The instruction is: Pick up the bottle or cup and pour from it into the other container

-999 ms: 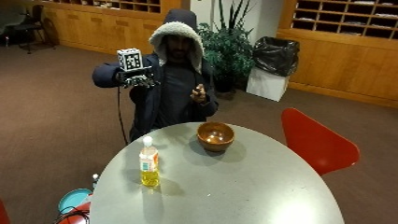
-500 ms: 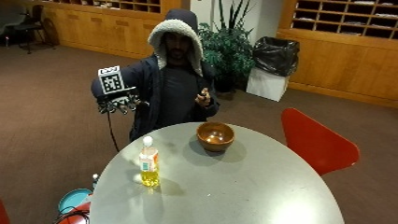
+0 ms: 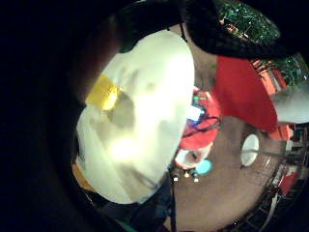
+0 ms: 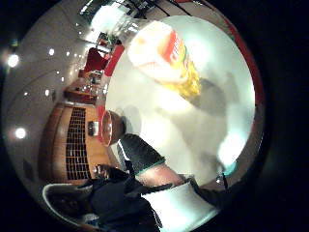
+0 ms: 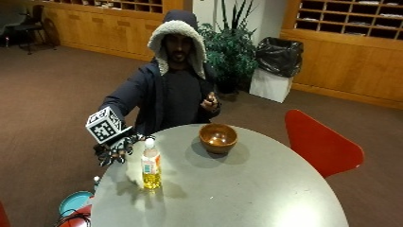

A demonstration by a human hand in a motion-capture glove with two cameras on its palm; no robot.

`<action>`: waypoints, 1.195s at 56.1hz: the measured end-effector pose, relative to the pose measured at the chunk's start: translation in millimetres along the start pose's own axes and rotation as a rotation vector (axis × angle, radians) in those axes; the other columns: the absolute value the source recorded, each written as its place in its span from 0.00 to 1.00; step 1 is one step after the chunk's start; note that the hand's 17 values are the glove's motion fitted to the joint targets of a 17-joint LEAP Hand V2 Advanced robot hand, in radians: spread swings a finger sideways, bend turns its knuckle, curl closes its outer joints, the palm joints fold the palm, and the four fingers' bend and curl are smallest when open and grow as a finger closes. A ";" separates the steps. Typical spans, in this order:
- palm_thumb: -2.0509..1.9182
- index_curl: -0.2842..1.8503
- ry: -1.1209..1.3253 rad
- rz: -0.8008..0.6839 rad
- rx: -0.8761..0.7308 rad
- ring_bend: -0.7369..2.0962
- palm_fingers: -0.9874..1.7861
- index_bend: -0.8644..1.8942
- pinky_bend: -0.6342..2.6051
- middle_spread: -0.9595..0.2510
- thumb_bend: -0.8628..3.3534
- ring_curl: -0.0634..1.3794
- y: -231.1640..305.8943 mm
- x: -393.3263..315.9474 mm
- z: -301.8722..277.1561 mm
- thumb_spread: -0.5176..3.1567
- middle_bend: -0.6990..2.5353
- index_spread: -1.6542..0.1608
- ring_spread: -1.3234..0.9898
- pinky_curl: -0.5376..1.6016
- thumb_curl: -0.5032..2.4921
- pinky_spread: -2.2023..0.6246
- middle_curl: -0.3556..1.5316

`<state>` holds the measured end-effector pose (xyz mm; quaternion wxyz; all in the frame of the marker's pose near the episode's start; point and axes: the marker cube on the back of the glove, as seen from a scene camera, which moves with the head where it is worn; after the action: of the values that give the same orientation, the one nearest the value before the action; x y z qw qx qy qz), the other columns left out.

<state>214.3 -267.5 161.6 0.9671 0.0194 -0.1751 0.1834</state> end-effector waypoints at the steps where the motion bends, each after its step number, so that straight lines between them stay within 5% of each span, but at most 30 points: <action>1: 0.57 0.28 -0.024 0.003 -0.003 0.32 0.39 0.37 0.32 0.73 0.20 0.10 -6.5 -1.2 3.0 0.39 0.29 0.66 0.62 0.41 0.28 0.91 0.36; 20: 0.62 0.25 -0.729 -0.171 -0.027 0.33 0.43 0.35 0.38 0.74 0.20 0.13 -69.1 -25.8 55.5 0.37 0.29 0.68 0.62 0.43 0.29 0.91 0.37; 27: 0.67 0.23 -0.882 -0.201 -0.034 0.41 0.56 0.33 0.38 0.72 0.21 0.18 -81.2 -36.0 64.7 0.36 0.32 0.71 0.60 0.42 0.30 0.89 0.38; 40: 0.74 0.25 -0.935 -0.244 0.016 0.48 0.74 0.36 0.31 0.61 0.21 0.27 -84.1 -36.2 74.8 0.33 0.34 0.73 0.52 0.40 0.33 0.84 0.39; 67: 0.75 0.26 -0.995 -0.315 0.112 0.48 0.78 0.36 0.31 0.61 0.20 0.32 -62.2 -48.4 28.8 0.26 0.35 0.75 0.50 0.42 0.37 0.79 0.42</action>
<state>185.1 -345.3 173.5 0.7802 0.1821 -0.5983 0.0135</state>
